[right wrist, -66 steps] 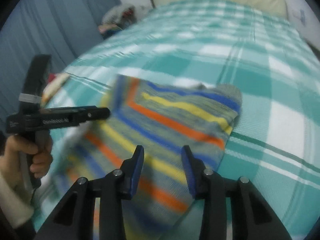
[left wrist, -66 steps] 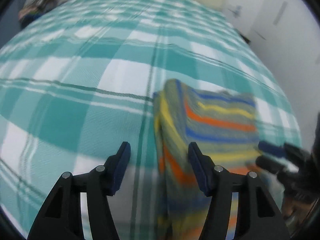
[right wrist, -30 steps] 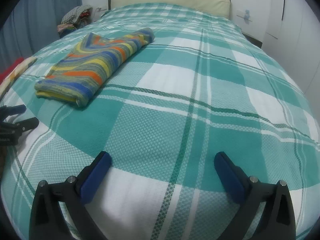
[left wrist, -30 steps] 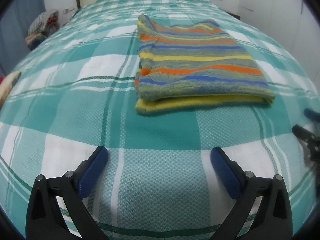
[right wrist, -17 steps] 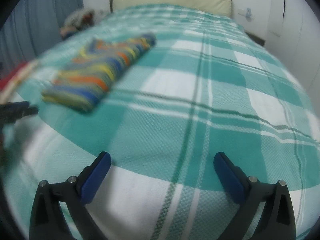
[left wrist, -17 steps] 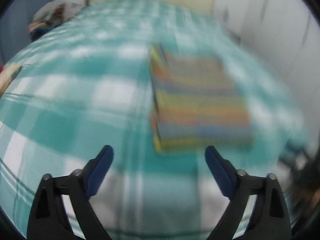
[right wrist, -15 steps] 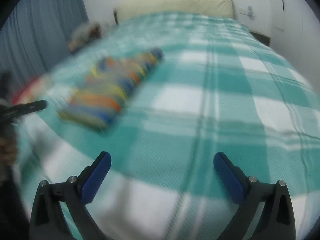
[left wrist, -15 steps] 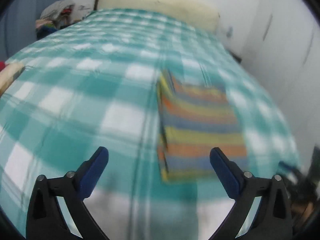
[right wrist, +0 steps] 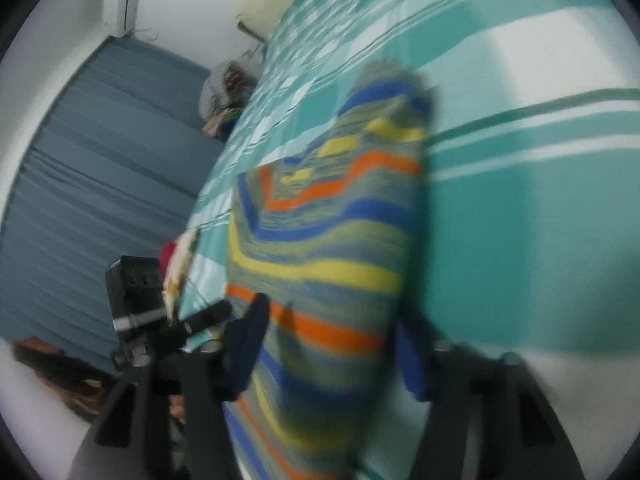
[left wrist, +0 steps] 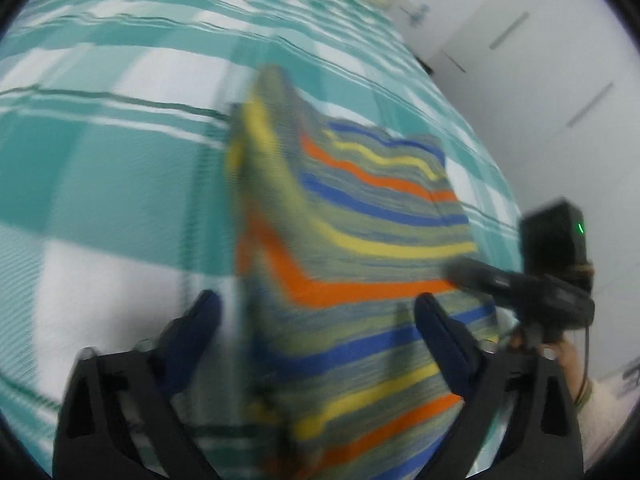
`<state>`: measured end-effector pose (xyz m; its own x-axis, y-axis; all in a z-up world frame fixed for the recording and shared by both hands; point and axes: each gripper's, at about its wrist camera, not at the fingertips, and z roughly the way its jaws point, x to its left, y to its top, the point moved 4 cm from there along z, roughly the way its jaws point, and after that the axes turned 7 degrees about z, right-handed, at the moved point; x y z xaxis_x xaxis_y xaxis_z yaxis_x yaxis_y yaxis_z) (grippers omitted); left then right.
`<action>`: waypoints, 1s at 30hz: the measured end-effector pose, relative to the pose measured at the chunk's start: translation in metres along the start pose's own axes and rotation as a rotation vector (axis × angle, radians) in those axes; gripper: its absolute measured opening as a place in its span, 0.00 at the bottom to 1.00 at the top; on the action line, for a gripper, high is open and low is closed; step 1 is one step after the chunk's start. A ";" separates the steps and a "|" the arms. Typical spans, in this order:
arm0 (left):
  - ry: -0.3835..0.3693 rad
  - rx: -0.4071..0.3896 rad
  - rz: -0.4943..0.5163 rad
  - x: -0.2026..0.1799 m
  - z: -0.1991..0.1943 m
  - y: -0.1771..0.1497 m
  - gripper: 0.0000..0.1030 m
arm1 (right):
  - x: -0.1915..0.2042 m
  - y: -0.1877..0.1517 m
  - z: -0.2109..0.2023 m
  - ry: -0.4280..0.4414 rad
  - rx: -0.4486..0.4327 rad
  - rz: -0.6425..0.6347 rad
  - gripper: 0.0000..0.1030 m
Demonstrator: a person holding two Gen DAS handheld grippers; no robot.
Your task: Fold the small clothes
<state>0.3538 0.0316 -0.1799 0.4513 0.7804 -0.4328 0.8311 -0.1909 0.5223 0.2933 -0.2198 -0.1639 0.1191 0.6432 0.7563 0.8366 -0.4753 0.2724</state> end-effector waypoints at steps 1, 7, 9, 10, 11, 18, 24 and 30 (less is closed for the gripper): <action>0.029 0.006 0.018 -0.002 0.003 0.001 0.39 | 0.004 0.001 0.007 -0.057 -0.016 -0.023 0.32; 0.006 -0.071 -0.027 -0.013 -0.031 0.018 0.17 | 0.062 -0.010 -0.004 -0.215 -0.144 -0.288 0.21; 0.019 -0.145 0.017 -0.030 -0.059 0.030 0.17 | 0.092 -0.009 -0.019 -0.191 -0.190 -0.368 0.21; 0.014 -0.178 0.028 -0.036 -0.072 0.036 0.17 | 0.108 -0.007 -0.028 -0.172 -0.213 -0.404 0.21; 0.008 -0.212 0.038 -0.042 -0.085 0.041 0.17 | 0.120 -0.005 -0.036 -0.157 -0.234 -0.429 0.21; 0.228 -0.175 0.036 -0.031 -0.075 0.025 0.86 | 0.076 0.023 -0.047 -0.284 -0.214 -0.342 0.73; 0.504 -0.122 0.086 -0.023 -0.079 -0.014 0.88 | -0.004 -0.017 -0.088 -0.562 -0.241 -0.296 0.88; 0.611 -0.294 0.166 -0.086 -0.126 -0.024 0.98 | 0.024 -0.069 -0.139 -0.656 -0.314 -0.431 0.90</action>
<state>0.2543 0.0442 -0.0628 0.2295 0.9664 0.1155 0.6058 -0.2347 0.7602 0.1644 -0.2546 -0.0817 0.1906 0.9787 0.0764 0.7043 -0.1905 0.6838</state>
